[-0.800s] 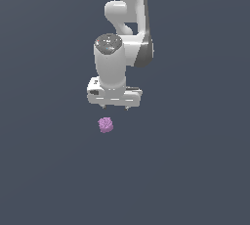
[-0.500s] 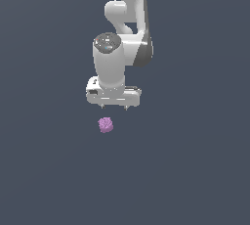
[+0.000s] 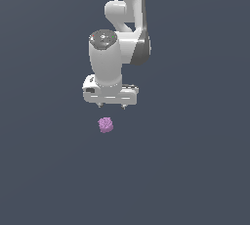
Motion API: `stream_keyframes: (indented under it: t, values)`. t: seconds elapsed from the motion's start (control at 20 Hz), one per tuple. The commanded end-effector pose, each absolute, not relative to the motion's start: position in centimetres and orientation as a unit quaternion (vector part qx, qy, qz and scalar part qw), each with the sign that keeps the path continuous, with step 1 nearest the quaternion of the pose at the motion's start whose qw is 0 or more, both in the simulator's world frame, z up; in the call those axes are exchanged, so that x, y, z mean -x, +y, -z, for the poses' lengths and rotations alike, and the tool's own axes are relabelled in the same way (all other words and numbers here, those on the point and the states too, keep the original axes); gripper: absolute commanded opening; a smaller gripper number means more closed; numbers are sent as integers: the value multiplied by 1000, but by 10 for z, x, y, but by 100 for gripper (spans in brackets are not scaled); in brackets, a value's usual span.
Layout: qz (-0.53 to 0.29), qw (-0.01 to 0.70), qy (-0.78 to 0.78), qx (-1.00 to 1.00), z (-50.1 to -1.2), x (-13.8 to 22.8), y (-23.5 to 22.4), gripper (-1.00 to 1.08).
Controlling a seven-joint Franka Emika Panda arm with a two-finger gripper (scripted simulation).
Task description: Pick up the object and move it to a goal position.
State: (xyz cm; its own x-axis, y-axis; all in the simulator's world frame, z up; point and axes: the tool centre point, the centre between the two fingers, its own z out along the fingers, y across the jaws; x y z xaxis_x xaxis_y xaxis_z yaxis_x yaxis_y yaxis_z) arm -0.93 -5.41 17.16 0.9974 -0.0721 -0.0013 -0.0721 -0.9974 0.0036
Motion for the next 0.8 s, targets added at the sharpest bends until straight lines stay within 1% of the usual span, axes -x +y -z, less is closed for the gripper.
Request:
stream_keyframes:
  t: [0.0, 0.4, 0.75]
  values:
    - [1, 2, -33, -999, -170, 9, -55, 100]
    - [1, 3, 2, -1000, -158, 6, -62, 100]
    - [1, 3, 65, -998, -136, 0, -73, 100]
